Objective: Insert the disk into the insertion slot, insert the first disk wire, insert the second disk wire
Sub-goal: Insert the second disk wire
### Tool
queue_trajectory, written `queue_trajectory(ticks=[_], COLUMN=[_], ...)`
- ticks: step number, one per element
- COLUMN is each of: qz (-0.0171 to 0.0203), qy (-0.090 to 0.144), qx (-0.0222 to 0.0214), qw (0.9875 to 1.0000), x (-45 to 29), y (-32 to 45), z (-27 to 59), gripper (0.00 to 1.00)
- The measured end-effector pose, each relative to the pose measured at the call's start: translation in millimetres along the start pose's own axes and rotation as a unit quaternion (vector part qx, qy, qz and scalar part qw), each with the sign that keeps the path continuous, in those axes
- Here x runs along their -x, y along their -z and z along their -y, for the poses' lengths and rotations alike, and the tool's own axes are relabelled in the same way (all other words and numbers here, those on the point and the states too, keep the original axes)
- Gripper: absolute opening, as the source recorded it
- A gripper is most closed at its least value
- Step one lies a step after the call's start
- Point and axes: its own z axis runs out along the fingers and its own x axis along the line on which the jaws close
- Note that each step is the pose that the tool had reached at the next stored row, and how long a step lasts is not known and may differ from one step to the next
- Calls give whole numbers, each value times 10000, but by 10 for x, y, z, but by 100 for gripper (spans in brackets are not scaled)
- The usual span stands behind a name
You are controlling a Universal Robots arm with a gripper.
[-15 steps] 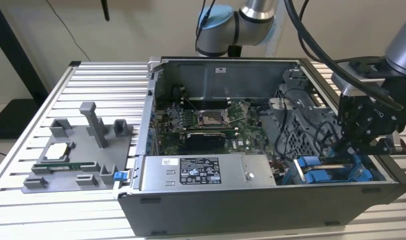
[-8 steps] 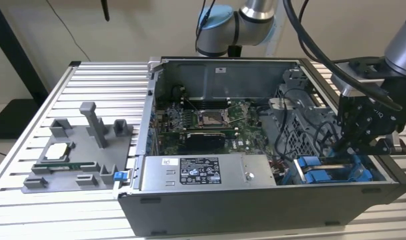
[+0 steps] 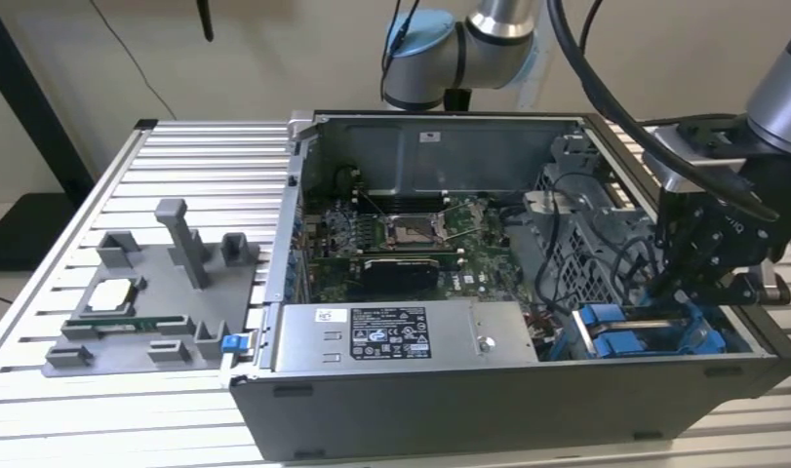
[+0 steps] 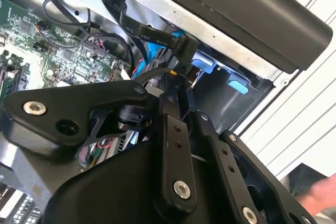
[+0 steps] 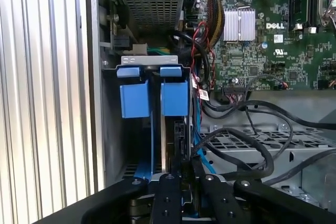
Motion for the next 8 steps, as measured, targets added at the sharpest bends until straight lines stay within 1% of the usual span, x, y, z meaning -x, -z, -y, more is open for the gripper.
queue_trajectory(ticks=[3, 4, 8], qz=[-9, -2, -5], qy=[0, 0, 0], qx=[-2, -2, -2], qw=[10000, 10000, 10000], x=[-1, -1, -1], y=[-32, -39, -39], z=[0, 0, 0], gripper=[0, 0, 0])
